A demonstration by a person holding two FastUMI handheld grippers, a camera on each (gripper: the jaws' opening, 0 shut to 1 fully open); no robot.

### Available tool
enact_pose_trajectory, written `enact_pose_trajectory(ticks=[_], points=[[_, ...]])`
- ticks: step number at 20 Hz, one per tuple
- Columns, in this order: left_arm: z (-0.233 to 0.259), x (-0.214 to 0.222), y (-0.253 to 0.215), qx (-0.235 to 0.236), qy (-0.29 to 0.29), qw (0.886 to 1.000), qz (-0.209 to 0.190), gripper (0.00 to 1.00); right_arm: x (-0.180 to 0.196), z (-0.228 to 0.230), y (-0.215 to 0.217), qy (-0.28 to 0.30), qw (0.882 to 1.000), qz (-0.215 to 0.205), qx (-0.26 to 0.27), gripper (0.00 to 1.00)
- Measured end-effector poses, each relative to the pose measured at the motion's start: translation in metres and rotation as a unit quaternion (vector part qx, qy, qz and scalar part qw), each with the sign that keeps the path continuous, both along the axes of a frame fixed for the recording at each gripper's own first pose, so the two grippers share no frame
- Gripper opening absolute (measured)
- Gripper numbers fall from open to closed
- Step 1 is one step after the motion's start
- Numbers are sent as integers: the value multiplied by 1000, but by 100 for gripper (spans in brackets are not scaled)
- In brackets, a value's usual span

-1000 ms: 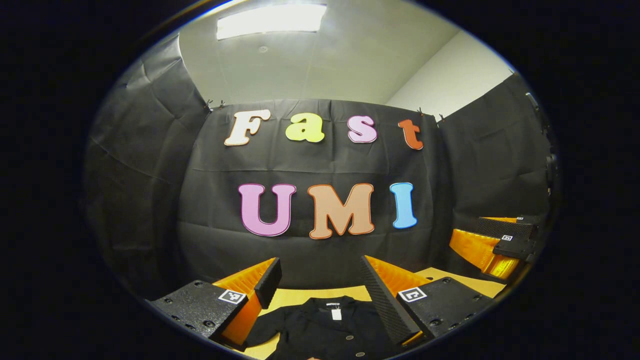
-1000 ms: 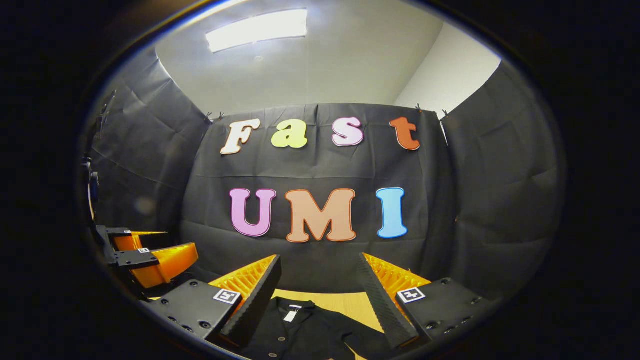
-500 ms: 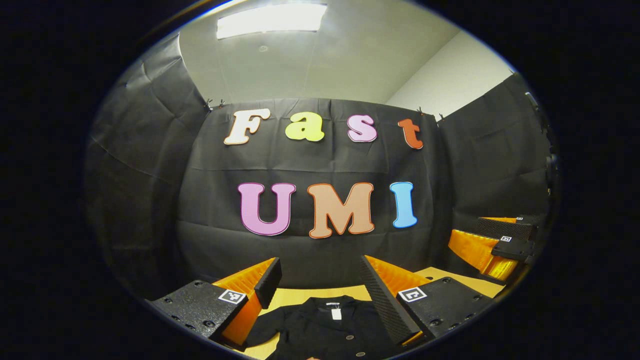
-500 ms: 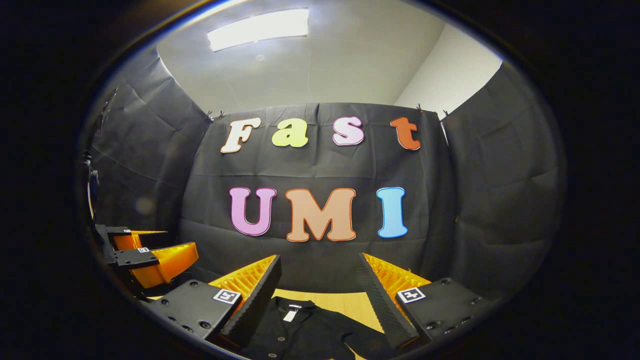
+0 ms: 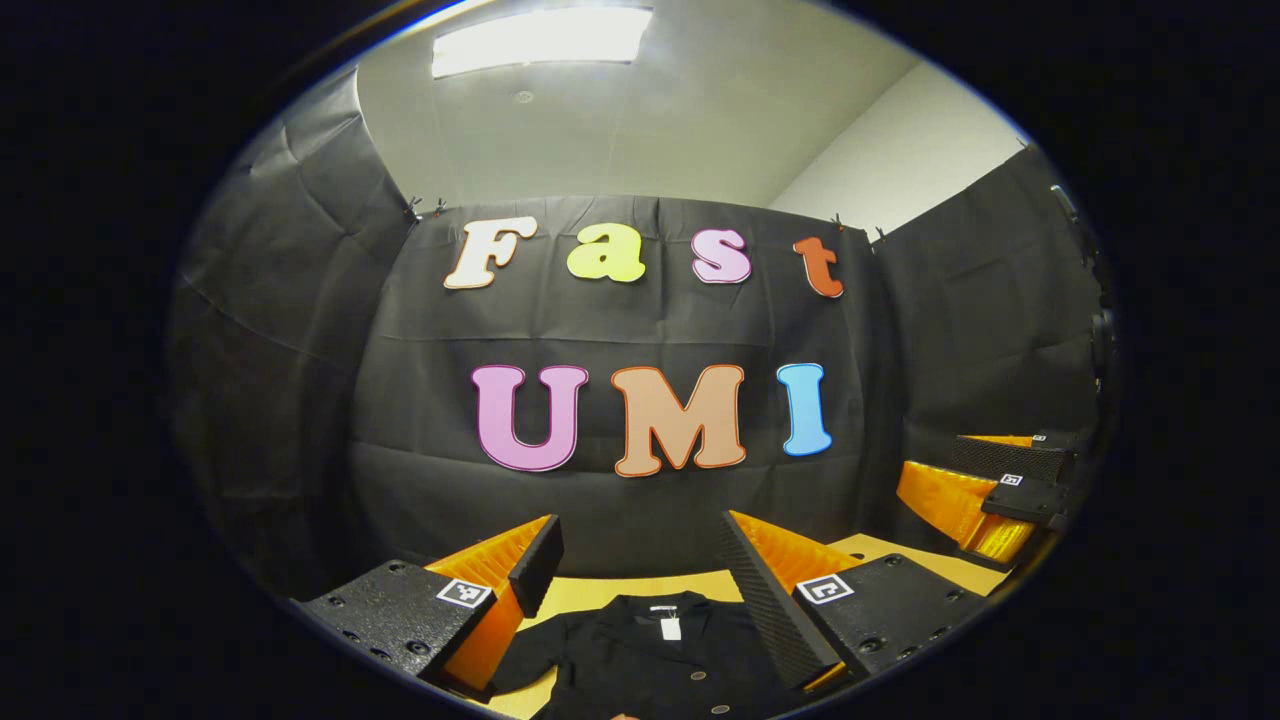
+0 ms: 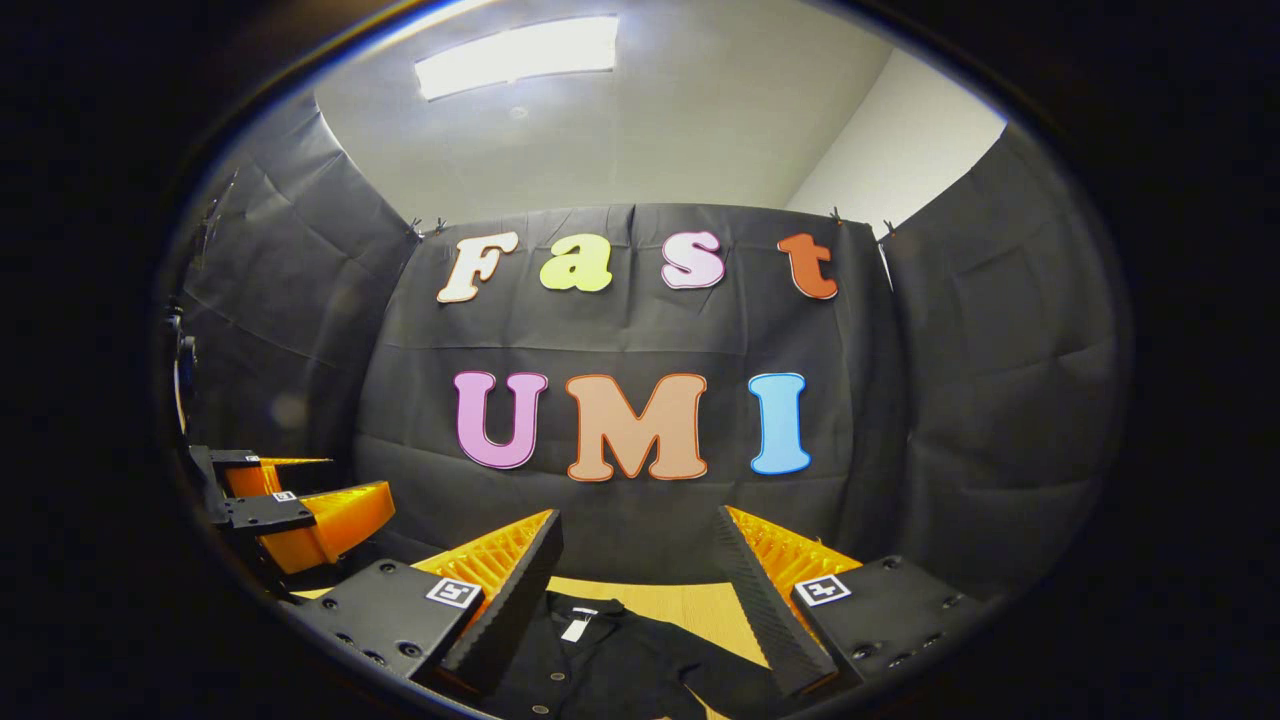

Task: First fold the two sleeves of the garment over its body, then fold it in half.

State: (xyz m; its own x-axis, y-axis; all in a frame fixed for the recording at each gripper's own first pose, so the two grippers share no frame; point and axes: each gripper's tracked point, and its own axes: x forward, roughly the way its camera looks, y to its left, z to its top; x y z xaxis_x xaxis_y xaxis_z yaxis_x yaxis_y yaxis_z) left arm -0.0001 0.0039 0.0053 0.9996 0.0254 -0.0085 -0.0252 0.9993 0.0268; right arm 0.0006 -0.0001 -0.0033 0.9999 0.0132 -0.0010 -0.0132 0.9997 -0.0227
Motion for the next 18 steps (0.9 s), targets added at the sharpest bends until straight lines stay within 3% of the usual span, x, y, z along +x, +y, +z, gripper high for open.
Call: enact_pose_trajectory(ticks=[18], points=[[-2, 2, 8, -8, -5, 1000, -2, 97, 0, 3, 1, -9, 1000, 5, 8, 97]])
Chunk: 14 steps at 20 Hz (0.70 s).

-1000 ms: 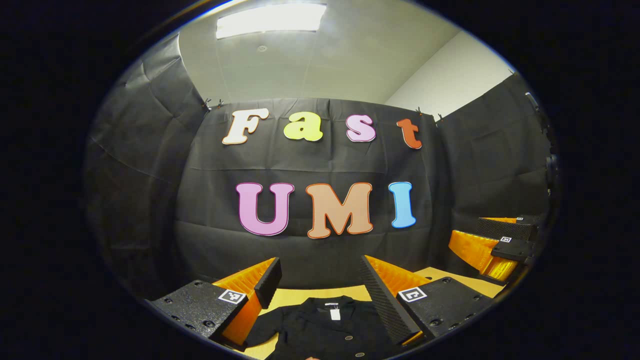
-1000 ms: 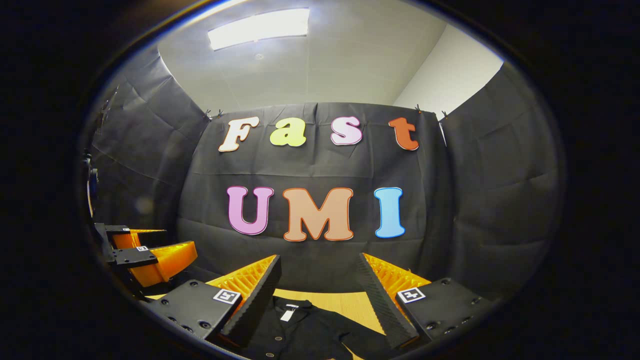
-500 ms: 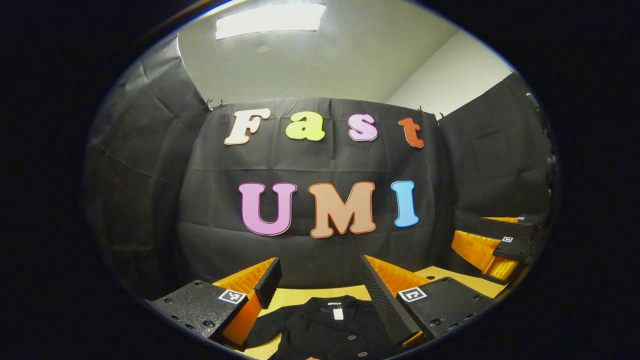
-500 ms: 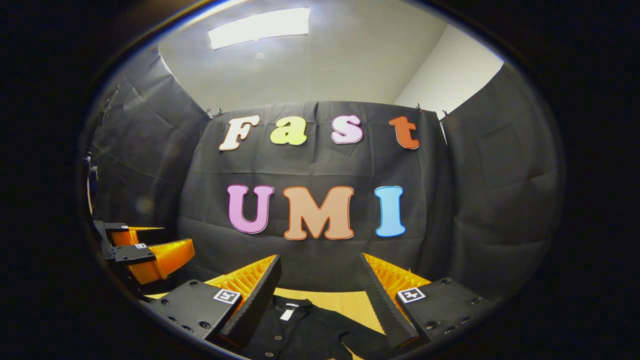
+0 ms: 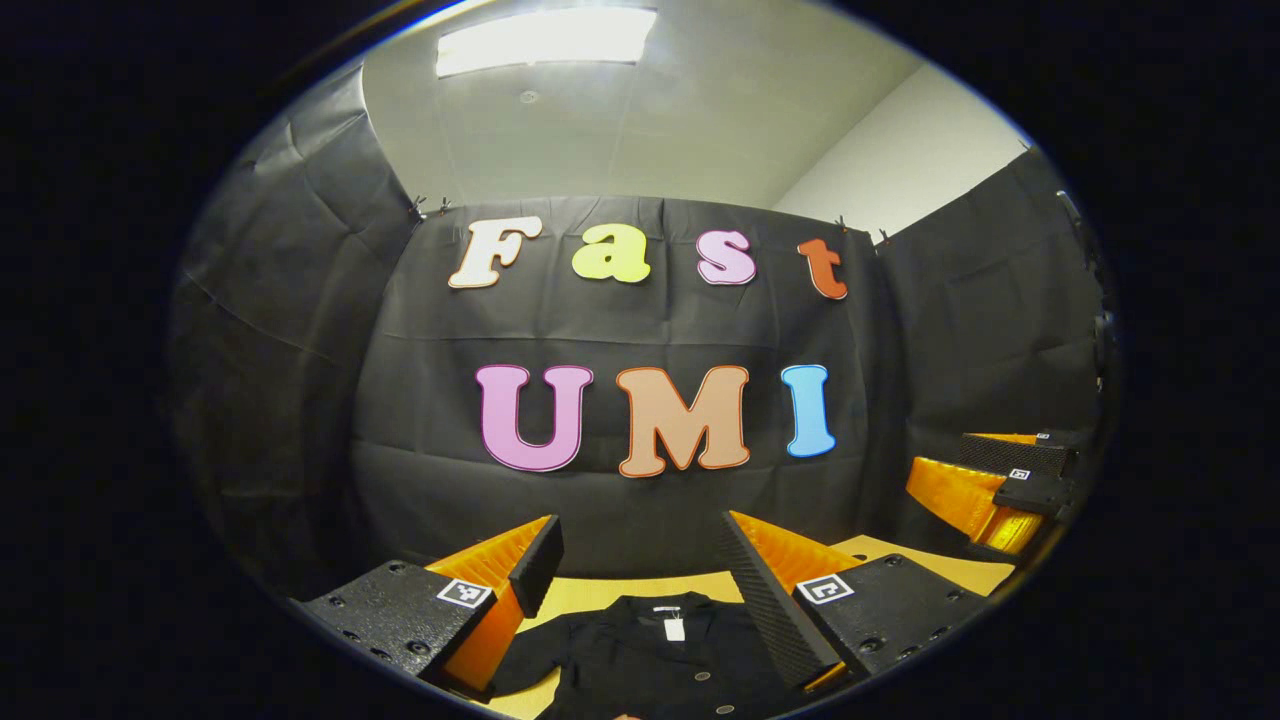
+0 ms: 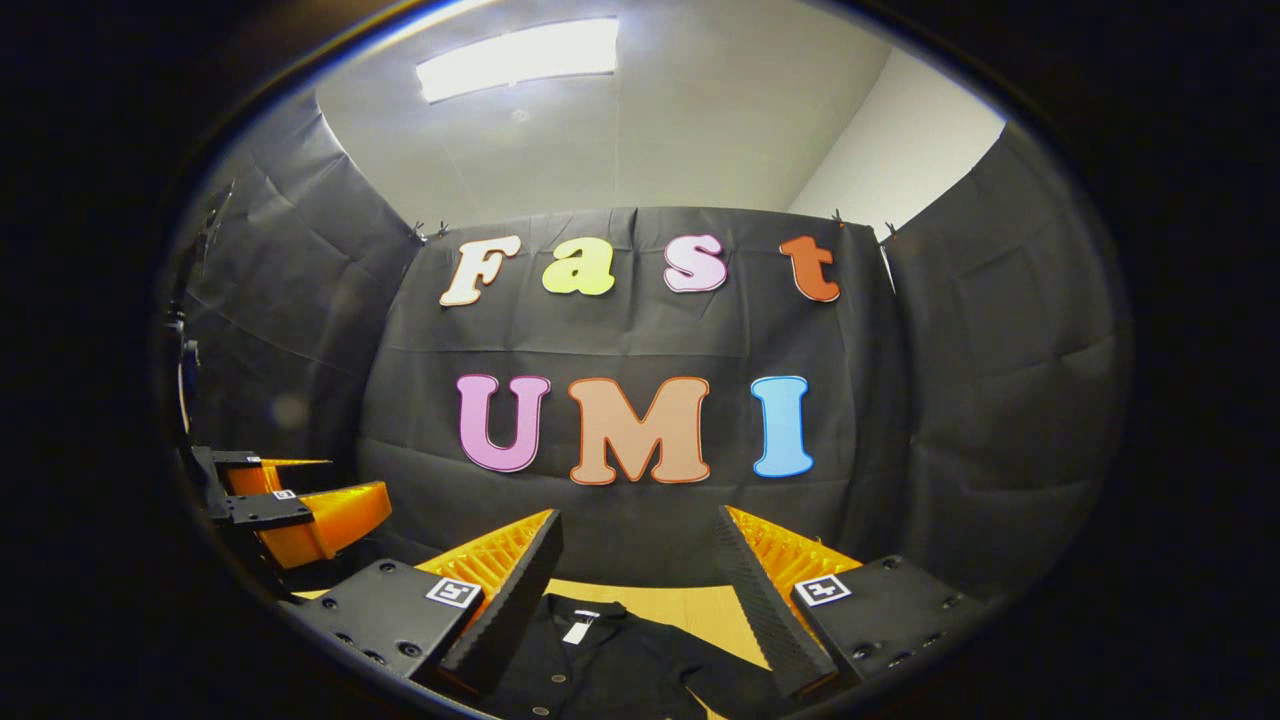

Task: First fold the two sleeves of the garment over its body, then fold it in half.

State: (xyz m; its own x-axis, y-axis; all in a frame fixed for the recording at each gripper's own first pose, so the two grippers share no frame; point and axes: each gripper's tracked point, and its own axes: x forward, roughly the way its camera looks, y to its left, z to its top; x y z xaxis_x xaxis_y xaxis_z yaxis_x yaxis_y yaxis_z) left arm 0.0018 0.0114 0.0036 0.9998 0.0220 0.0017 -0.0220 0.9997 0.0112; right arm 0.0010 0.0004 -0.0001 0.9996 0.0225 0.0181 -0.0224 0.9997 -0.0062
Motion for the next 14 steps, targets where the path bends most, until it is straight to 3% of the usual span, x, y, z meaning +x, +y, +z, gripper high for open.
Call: enact_pose_trajectory(ticks=[3, 9, 14], points=[[2, 3, -2, 2, -9, 1000, -18, 97, -2, -4, -14, 4, 1000, -22, 1, 97], [-7, 7, -12, -11, -9, 998, -69, 94, -7, -19, -56, 21, 995, -89, -46, 96], [2, 18, -18, -27, -21, 998, -58, 94, -9, -56, -125, 67, 987, -127, -69, 96]])
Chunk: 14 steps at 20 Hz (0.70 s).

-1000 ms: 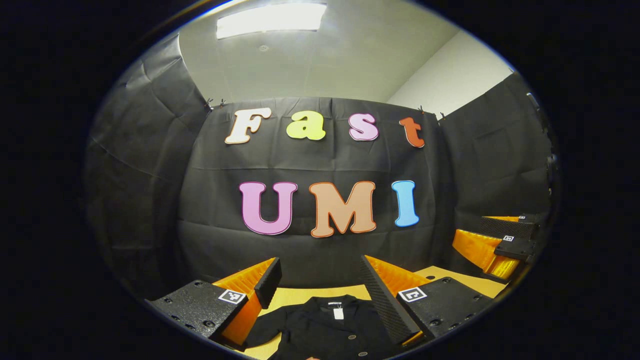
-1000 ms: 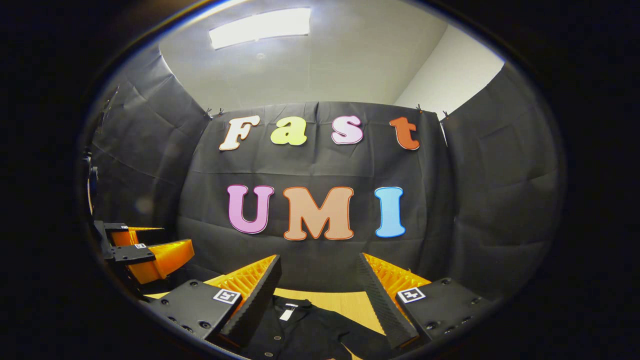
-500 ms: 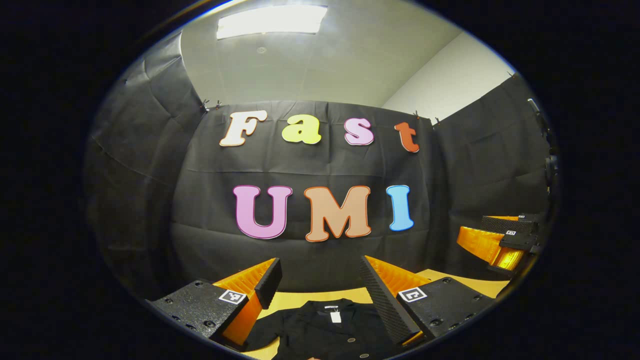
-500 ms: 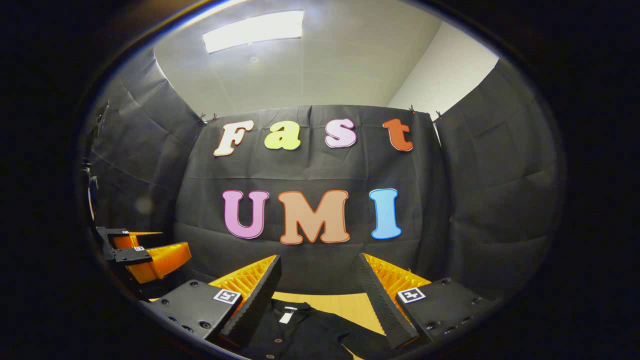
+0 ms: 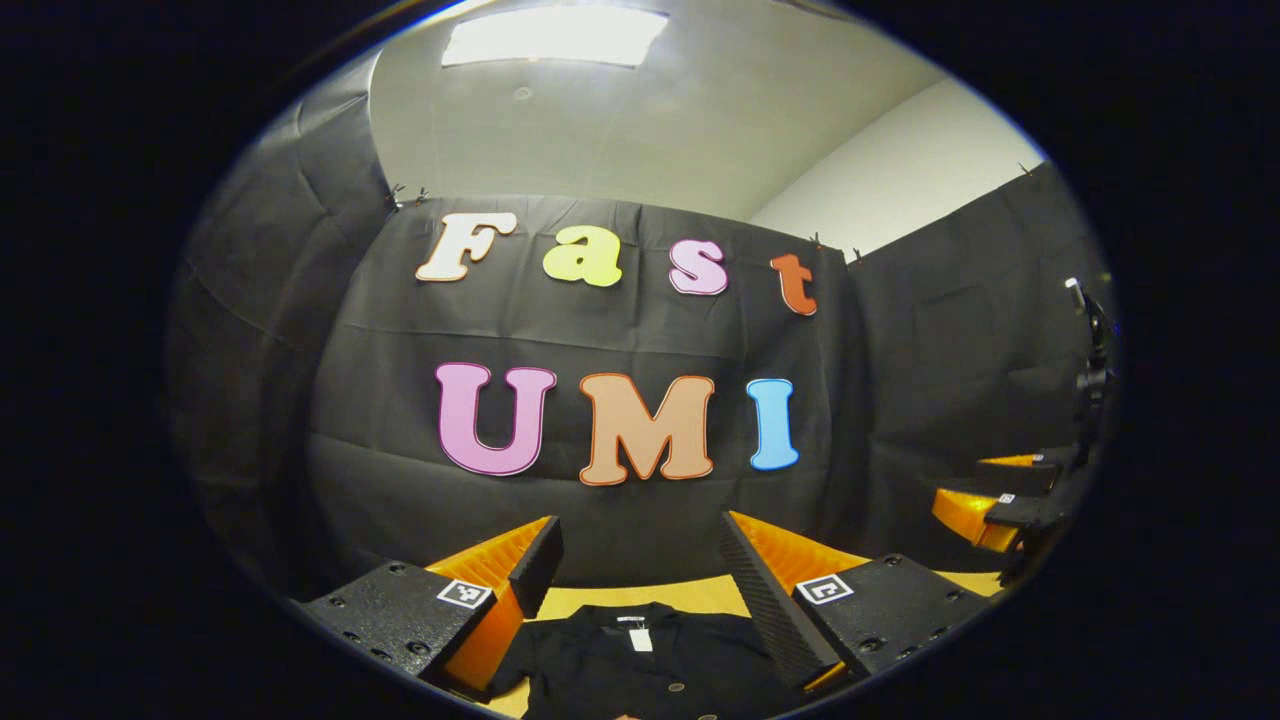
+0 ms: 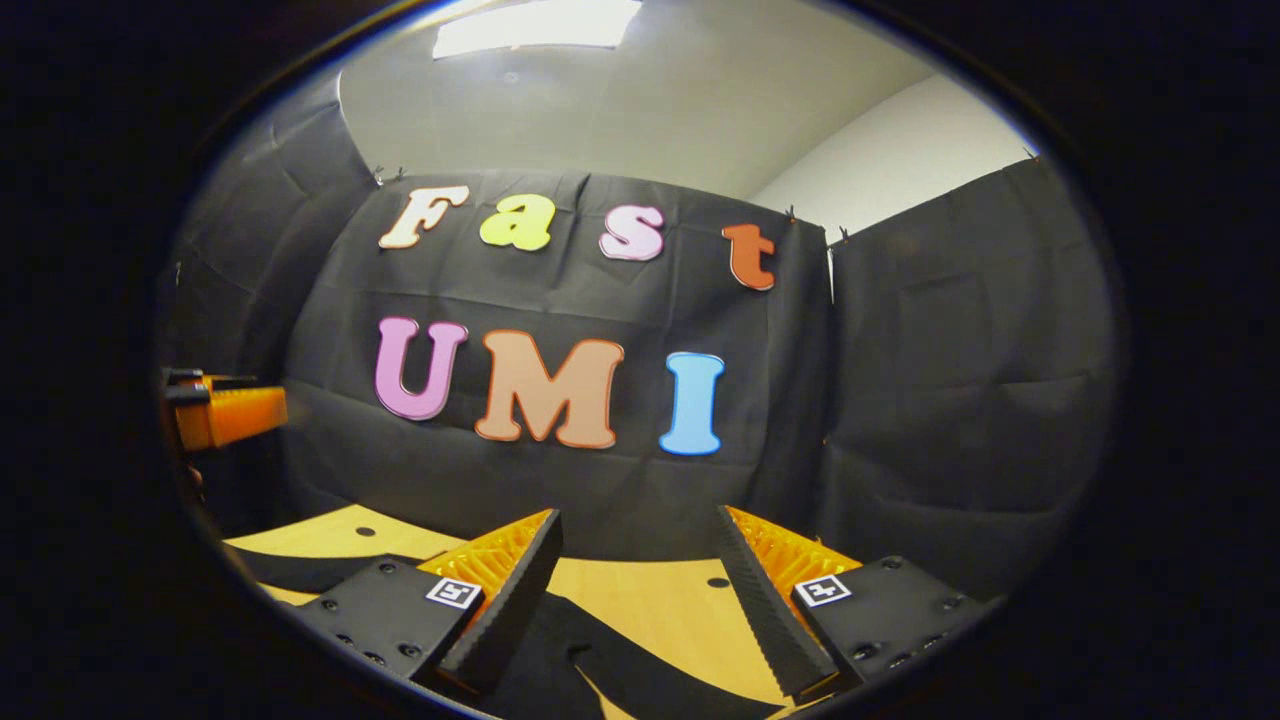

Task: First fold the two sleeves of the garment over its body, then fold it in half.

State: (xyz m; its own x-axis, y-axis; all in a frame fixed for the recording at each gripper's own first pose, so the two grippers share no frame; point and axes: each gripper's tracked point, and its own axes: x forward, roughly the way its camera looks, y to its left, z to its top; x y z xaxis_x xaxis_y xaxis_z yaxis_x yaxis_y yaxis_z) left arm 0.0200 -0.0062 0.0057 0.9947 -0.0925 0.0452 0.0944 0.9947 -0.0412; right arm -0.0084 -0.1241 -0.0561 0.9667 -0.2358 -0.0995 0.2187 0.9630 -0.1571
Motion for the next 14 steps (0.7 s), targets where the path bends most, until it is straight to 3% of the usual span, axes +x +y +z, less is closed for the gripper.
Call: enact_pose_trajectory(ticks=[5, 8, 11, 14], points=[[-2, 9, -21, 6, 2, 1000, 3, 97, -8, -67, -67, 77, 996, -39, 1, 97], [-5, 13, -31, 10, 7, 1000, 8, 94, -15, -112, -97, 128, 990, -52, 15, 98], [-8, 15, -42, 17, 12, 1000, 13, 97, -22, -151, -121, 170, 983, -62, 25, 98], [-12, 19, -53, 22, 17, 999, 17, 91, -35, -195, -143, 221, 973, -68, 25, 98]])
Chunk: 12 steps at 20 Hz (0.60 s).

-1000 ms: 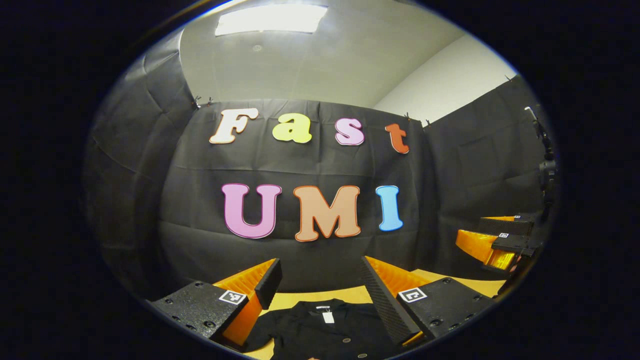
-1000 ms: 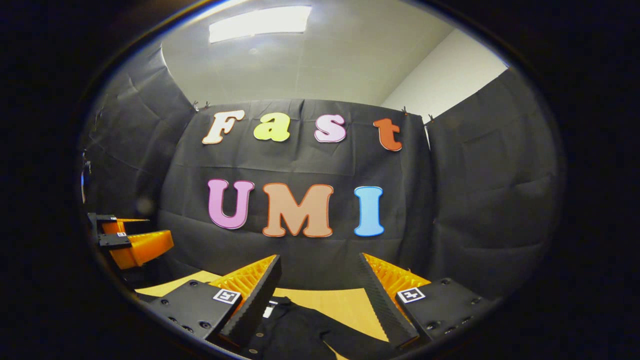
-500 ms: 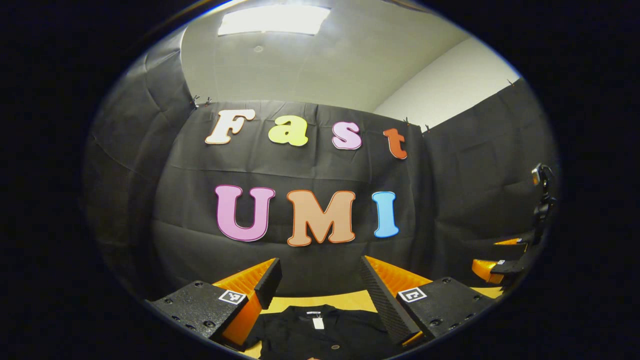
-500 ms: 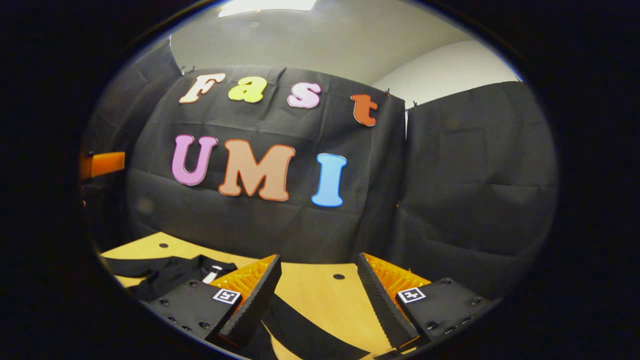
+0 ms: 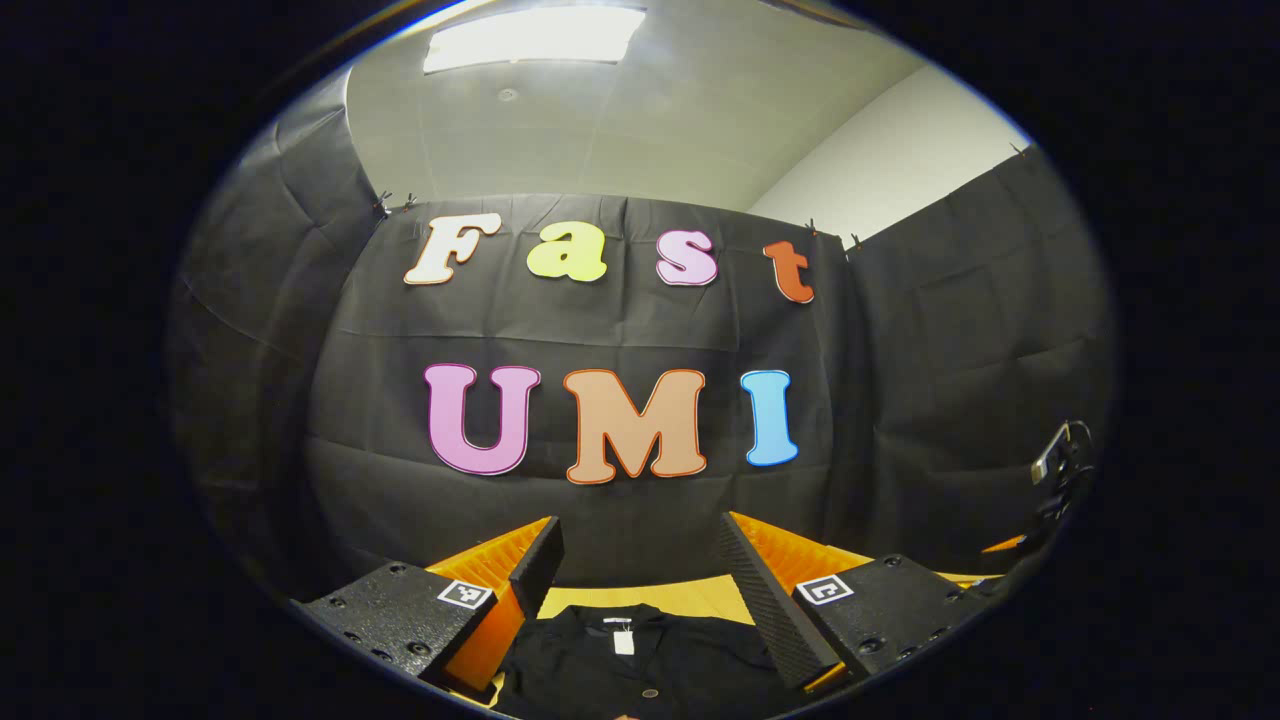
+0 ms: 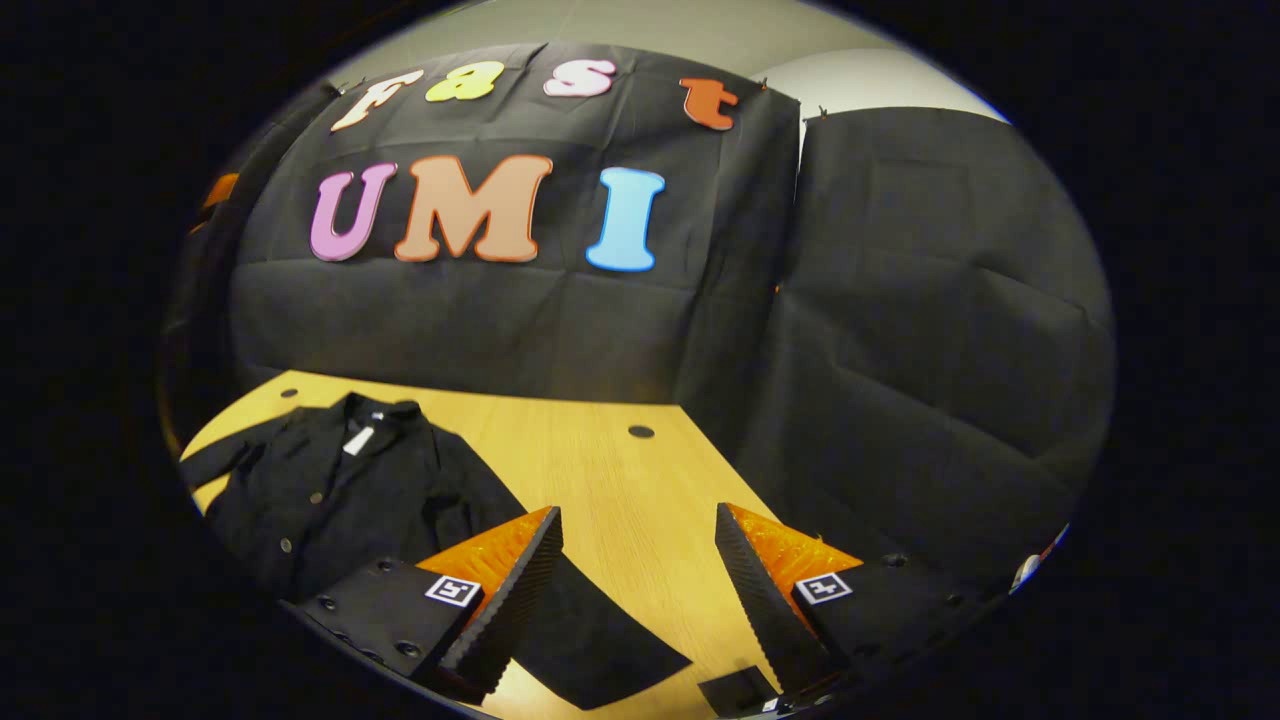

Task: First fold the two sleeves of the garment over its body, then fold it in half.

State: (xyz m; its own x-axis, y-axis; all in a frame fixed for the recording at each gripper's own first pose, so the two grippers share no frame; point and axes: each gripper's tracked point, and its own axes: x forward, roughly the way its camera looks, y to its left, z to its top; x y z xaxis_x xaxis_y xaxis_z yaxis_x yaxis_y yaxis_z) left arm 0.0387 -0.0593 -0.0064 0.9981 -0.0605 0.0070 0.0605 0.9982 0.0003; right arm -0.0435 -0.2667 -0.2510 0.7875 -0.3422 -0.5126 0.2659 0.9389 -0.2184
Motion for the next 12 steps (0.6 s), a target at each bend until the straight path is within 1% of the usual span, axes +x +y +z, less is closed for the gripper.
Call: enact_pose_trajectory(ticks=[4, 5, 6, 8, 9, 10, 11, 12], points=[[-7, 6, -14, 5, 11, 1000, 5, 91, -18, -57, -15, 74, 997, 0, 28, 98], [-10, 8, -18, 7, 14, 1000, 6, 94, -21, -71, -19, 94, 995, -1, 37, 98], [-12, 9, -20, 8, 16, 1000, 8, 97, -23, -85, -22, 116, 992, -2, 47, 98], [-14, 13, -27, 11, 20, 1000, 12, 97, -33, -109, -27, 159, 985, -4, 62, 99], [-16, 14, -29, 12, 21, 1000, 14, 94, -38, -116, -27, 174, 982, -4, 67, 99], [-18, 16, -32, 14, 22, 1000, 15, 97, -42, -123, -28, 191, 979, -3, 71, 99], [-20, 18, -35, 15, 25, 999, 16, 94, -51, -136, -32, 205, 976, -4, 76, 99], [-22, 20, -39, 16, 29, 999, 16, 97, -57, -144, -35, 217, 973, -4, 79, 99]])
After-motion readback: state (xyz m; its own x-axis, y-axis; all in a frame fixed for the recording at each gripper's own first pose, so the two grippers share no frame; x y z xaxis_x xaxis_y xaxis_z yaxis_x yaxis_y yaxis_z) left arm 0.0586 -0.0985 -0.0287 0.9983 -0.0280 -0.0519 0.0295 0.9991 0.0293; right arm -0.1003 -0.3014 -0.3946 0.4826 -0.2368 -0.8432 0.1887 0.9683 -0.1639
